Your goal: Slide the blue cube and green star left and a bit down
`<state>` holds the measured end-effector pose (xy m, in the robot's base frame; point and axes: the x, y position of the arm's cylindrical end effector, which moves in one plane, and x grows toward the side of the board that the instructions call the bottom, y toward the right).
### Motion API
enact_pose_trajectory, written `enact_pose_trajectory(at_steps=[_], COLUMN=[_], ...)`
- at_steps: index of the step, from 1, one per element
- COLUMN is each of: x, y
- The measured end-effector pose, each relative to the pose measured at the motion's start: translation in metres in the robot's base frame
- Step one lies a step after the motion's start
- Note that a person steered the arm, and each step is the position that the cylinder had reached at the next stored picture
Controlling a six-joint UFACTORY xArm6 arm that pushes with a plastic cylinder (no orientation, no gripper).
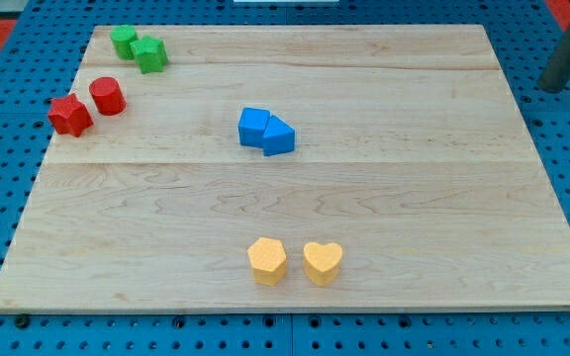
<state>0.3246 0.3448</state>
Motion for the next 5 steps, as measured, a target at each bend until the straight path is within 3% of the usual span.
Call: enact_pose_trajectory(at_steps=[5], x=[-0.014], y=[-0.001])
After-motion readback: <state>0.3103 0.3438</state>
